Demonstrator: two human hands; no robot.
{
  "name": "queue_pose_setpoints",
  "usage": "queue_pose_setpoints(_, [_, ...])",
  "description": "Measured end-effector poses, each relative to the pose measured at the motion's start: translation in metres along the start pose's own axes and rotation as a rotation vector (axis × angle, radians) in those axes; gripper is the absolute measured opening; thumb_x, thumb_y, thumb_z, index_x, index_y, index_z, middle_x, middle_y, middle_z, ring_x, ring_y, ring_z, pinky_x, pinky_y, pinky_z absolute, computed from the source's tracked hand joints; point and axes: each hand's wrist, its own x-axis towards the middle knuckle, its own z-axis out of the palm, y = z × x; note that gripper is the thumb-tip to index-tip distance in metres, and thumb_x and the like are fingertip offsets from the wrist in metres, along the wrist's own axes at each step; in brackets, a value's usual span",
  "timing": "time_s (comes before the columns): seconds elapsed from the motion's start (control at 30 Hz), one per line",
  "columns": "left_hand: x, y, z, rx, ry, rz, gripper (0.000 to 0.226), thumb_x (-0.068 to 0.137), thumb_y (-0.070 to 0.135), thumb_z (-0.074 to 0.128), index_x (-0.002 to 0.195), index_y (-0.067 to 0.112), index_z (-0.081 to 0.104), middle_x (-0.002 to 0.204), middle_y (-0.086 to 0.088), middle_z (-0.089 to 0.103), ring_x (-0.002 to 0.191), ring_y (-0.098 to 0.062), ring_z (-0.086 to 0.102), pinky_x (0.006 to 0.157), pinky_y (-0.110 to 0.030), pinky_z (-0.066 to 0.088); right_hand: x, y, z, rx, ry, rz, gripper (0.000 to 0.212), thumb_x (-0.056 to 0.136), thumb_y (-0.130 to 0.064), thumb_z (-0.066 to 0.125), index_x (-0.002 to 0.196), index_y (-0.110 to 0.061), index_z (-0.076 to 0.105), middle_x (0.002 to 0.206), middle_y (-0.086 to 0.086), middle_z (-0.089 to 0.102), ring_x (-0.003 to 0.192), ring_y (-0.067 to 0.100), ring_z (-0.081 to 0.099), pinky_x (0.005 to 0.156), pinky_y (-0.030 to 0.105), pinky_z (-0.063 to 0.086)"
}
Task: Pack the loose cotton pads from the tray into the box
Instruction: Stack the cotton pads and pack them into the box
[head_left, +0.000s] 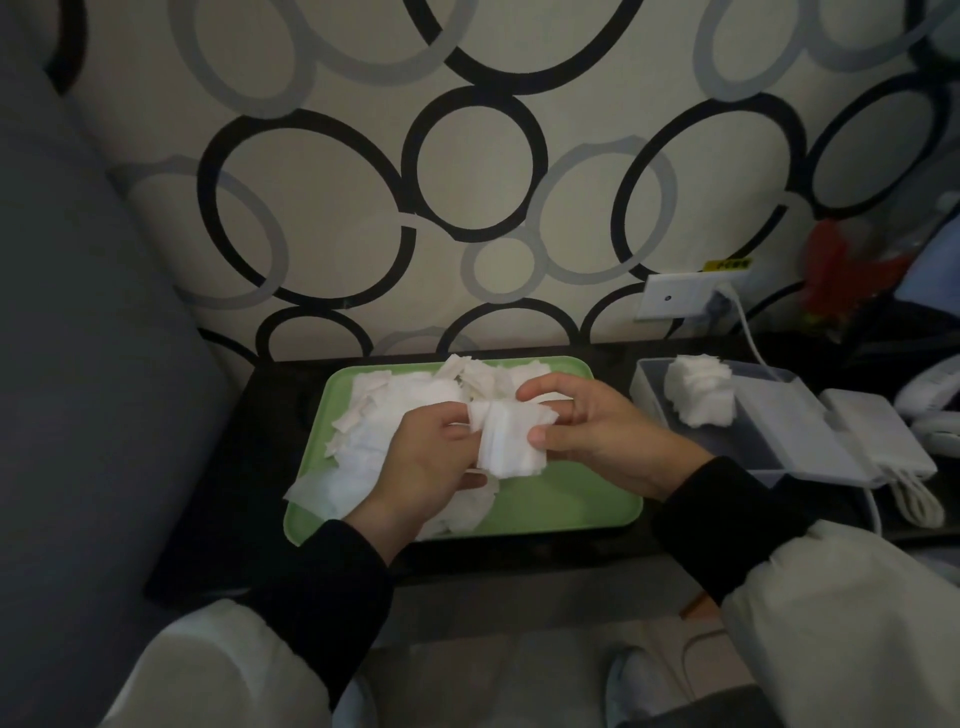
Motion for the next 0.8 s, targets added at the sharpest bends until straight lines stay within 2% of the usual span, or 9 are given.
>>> queue_pose_setpoints(0.13, [-0.0027, 0.0022, 0.0011, 0.039, -0.048, 0.025, 0.016, 0.096, 0.009, 0.060, 0.104, 0.010, 0.073, 0.097, -0.009, 0.076, 0.087, -0.016, 0.073, 0.066, -0.027, 0.060, 0.0009, 0.0024, -0.0017, -0.081, 0.065, -0.021, 0.038, 0.082, 0.013, 0.067, 0.110, -0.012, 0.062, 0.089, 0.011, 0.073, 0.085, 0.020, 0.069, 0.074, 0.035, 0.058])
queue_pose_setpoints(0.23, [-0.0045, 0.0046, 0.0021, 0.043, -0.082, 0.017, 0.021, 0.099, 0.008, 0.054, 0.098, 0.017, 0.073, 0.099, -0.009, 0.076, 0.091, -0.019, 0.072, 0.066, -0.028, 0.060, 0.0004, 0.0016, -0.0006, -0.146, 0.129, -0.046, 0.039, 0.078, 0.012, 0.072, 0.109, -0.010, 0.062, 0.082, 0.006, 0.069, 0.073, 0.013, 0.066, 0.066, 0.027, 0.054])
queue_pose_setpoints(0.33, [-0.0056, 0.0078, 0.0033, -0.009, -0.088, -0.019, 0.023, 0.102, 0.016, 0.050, 0.096, 0.019, 0.072, 0.098, -0.005, 0.076, 0.088, -0.020, 0.073, 0.071, -0.034, 0.062, 0.0000, 0.0008, 0.0005, -0.211, 0.178, -0.071, 0.037, 0.076, 0.009, 0.076, 0.105, -0.010, 0.064, 0.094, 0.011, 0.066, 0.074, 0.013, 0.066, 0.066, 0.028, 0.054])
queue_pose_setpoints(0.43, [-0.0061, 0.0095, 0.0021, -0.103, -0.117, -0.051, 0.024, 0.102, 0.031, 0.052, 0.106, 0.016, 0.071, 0.098, -0.002, 0.077, 0.089, -0.018, 0.074, 0.073, -0.035, 0.061, -0.0005, -0.0006, 0.0017, -0.251, 0.191, -0.110, 0.033, 0.078, 0.007, 0.076, 0.102, -0.013, 0.066, 0.109, 0.013, 0.065, 0.079, 0.019, 0.069, 0.068, 0.030, 0.055])
queue_pose_setpoints(0.53, [-0.0069, 0.0074, -0.0005, -0.094, -0.179, -0.017, 0.017, 0.099, 0.021, 0.058, 0.108, 0.015, 0.071, 0.092, 0.004, 0.077, 0.085, -0.008, 0.073, 0.074, -0.027, 0.059, -0.0013, -0.0024, 0.0032, -0.265, 0.197, -0.142, 0.034, 0.080, 0.007, 0.073, 0.103, -0.018, 0.070, 0.111, 0.007, 0.064, 0.078, 0.018, 0.070, 0.069, 0.030, 0.055])
queue_pose_setpoints(0.63, [-0.0057, 0.0057, -0.0014, -0.119, -0.205, -0.027, 0.018, 0.099, 0.011, 0.056, 0.110, 0.018, 0.070, 0.095, 0.002, 0.078, 0.085, -0.008, 0.072, 0.075, -0.025, 0.059, -0.0020, -0.0025, 0.0034, -0.239, 0.181, -0.167, 0.034, 0.082, 0.008, 0.071, 0.100, -0.021, 0.072, 0.111, 0.009, 0.066, 0.078, 0.018, 0.070, 0.070, 0.030, 0.055])
queue_pose_setpoints(0.8, [-0.0046, 0.0063, -0.0028, -0.148, -0.188, -0.032, 0.018, 0.098, 0.008, 0.056, 0.107, 0.014, 0.071, 0.089, 0.002, 0.077, 0.079, -0.007, 0.072, 0.071, -0.023, 0.059, -0.0010, -0.0031, 0.0039, -0.206, 0.207, -0.186, 0.025, 0.083, 0.007, 0.071, 0.092, -0.016, 0.071, 0.114, 0.015, 0.068, 0.081, 0.024, 0.070, 0.072, 0.031, 0.056])
